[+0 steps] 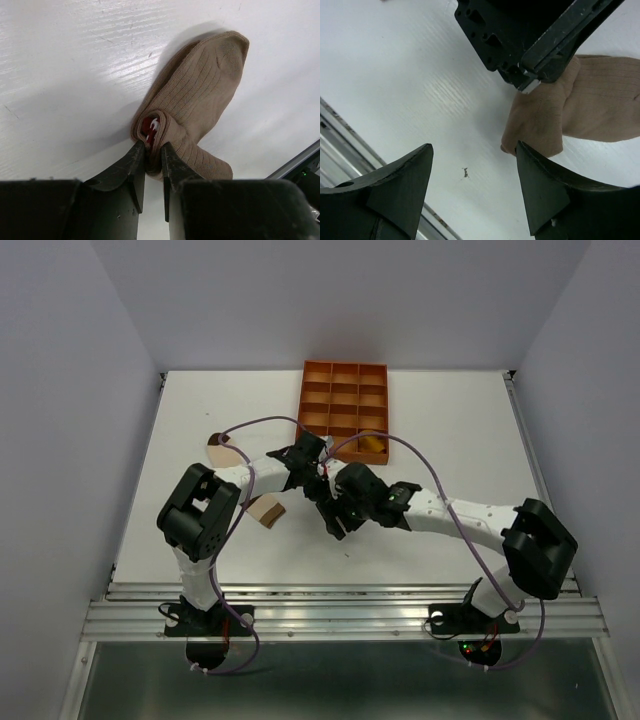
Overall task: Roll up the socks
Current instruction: Roll the sock at the center of the board.
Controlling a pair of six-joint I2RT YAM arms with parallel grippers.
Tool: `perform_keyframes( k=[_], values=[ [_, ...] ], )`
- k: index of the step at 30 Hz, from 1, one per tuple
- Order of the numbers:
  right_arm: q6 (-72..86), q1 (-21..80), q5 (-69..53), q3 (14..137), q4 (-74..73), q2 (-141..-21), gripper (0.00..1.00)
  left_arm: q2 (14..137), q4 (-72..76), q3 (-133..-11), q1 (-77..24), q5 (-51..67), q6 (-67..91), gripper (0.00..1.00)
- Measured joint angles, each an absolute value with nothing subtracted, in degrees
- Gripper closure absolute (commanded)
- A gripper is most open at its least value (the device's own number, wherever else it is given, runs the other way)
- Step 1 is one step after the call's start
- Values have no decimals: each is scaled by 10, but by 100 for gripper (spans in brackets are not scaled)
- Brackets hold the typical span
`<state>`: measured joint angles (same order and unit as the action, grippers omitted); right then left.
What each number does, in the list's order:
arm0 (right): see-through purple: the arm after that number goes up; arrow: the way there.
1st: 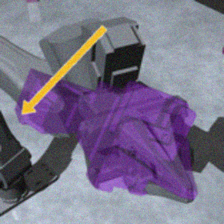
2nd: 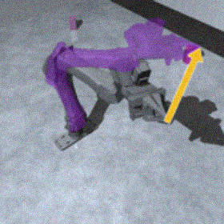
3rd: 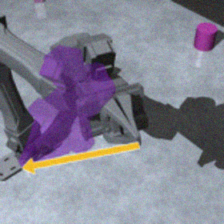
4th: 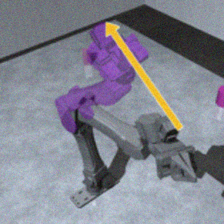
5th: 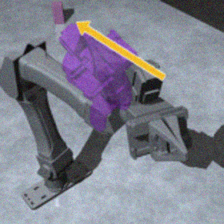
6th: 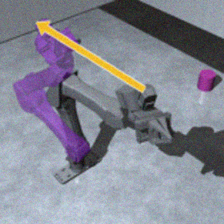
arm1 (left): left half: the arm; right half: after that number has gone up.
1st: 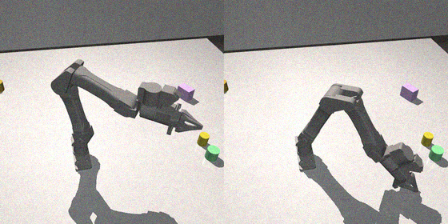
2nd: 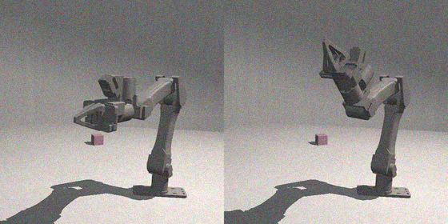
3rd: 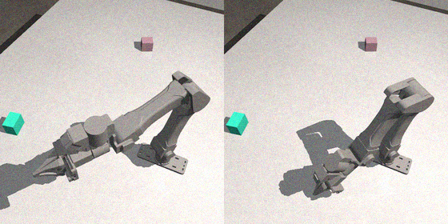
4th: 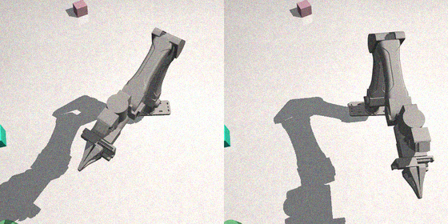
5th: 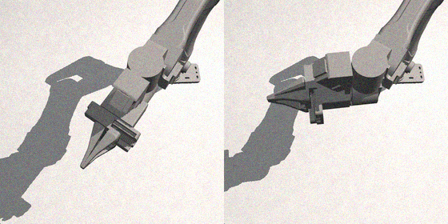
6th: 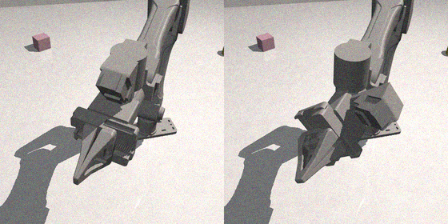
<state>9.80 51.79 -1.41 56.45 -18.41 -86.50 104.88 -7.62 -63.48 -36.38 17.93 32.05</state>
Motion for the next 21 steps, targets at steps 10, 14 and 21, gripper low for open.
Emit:
perform_keyframes(
  k=[10, 14, 21],
  values=[
    [83, 546, 91, 582, -193, -930, 29, 1050, -81, -638, -364, 183, 320, 100],
    [79, 552, 119, 587, -196, -941, 30, 1050, -82, -638, -364, 185, 319, 100],
    [62, 556, 153, 588, -189, -965, 38, 1050, -82, -638, -364, 192, 316, 100]
  ],
)
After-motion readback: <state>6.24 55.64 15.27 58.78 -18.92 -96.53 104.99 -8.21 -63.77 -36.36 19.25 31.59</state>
